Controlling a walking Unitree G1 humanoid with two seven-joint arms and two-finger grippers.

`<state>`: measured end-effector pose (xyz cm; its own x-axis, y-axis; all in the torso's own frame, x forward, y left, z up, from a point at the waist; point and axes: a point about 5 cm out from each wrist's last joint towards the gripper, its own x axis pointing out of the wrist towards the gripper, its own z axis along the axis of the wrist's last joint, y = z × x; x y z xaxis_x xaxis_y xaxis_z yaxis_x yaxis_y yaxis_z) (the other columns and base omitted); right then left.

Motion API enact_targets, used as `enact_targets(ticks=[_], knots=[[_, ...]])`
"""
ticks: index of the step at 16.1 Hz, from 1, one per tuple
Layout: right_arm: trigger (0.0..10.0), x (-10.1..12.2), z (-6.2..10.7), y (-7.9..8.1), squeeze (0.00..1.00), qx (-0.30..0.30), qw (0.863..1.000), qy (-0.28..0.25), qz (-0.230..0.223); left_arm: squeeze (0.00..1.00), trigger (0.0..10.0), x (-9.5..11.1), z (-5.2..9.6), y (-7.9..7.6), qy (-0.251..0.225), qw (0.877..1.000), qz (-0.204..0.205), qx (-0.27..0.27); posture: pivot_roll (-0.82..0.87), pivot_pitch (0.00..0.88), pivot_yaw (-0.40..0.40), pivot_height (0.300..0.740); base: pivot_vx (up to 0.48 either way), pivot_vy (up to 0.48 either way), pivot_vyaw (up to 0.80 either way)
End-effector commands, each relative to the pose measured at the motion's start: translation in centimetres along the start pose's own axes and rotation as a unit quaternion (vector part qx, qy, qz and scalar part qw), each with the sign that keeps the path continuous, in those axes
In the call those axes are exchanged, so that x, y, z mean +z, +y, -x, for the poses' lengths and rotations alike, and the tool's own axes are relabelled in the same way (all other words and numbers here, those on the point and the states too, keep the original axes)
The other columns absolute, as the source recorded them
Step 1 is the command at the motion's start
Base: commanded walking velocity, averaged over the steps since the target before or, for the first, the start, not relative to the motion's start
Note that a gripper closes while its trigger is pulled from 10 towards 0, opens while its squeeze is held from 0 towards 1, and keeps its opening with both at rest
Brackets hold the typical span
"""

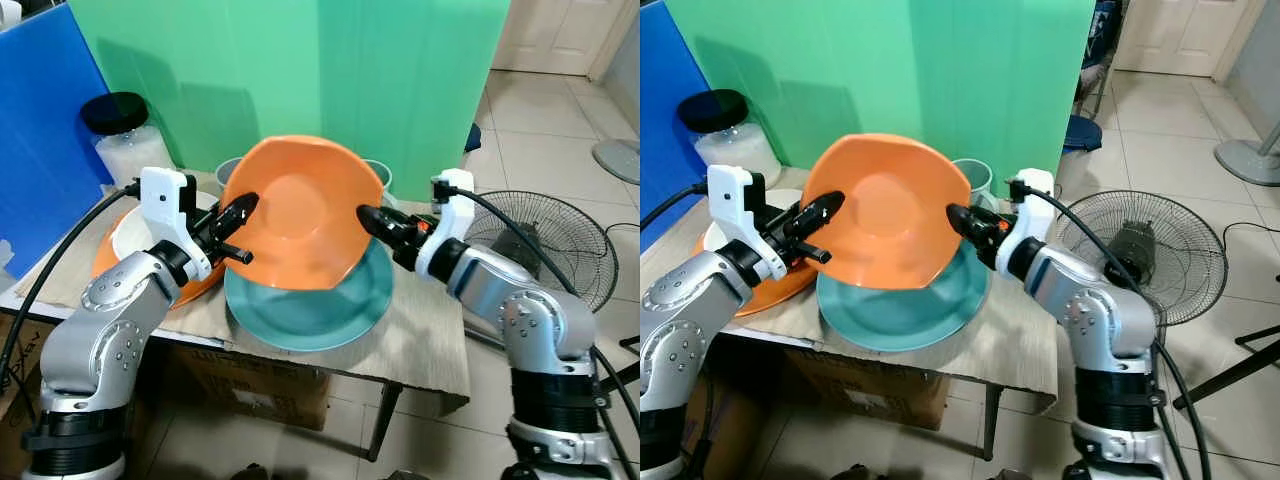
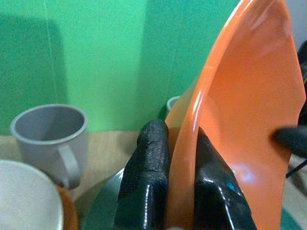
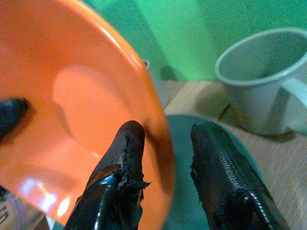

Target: Setting the table

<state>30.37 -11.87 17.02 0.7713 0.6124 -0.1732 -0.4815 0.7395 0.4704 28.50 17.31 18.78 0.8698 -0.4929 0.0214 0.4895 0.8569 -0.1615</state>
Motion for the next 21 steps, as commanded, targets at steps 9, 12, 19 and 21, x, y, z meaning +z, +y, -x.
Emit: enact_targets(ticks=[9, 12, 19, 21], knots=[[8.3, 0.6, 0.1, 0.9, 0.00, 0.064, 0.998, -0.015, -0.006, 0.00, 0.0, 1.0, 0.8, -1.1, -0.059, 0.996, 0.042, -0.052, -0.09, 0.000, 0.041, 0.740, 0.000, 0.000, 0.00], [0.0, 0.7, 0.3, 1.2, 0.00, 0.076, 0.997, -0.030, -0.003, 0.00, 0.0, 1.1, 0.8, -0.9, -0.065, 0.996, 0.051, -0.042, -0.09, 0.000, 0.045, 0.740, 0.000, 0.000, 0.00], [0.0, 0.4, 0.2, 1.7, 0.00, 0.081, 0.996, -0.029, 0.008, 0.00, 0.0, 1.3, 0.5, -0.5, -0.076, 0.995, 0.058, -0.025, -0.09, 0.000, 0.047, 0.740, 0.000, 0.000, 0.00], [0.0, 0.5, 0.2, 1.7, 0.00, 0.083, 0.996, -0.030, 0.007, 0.00, 0.0, 1.3, 0.5, -0.4, -0.076, 0.995, 0.057, -0.017, -0.09, 0.000, 0.045, 0.740, 0.000, 0.000, 0.00]])
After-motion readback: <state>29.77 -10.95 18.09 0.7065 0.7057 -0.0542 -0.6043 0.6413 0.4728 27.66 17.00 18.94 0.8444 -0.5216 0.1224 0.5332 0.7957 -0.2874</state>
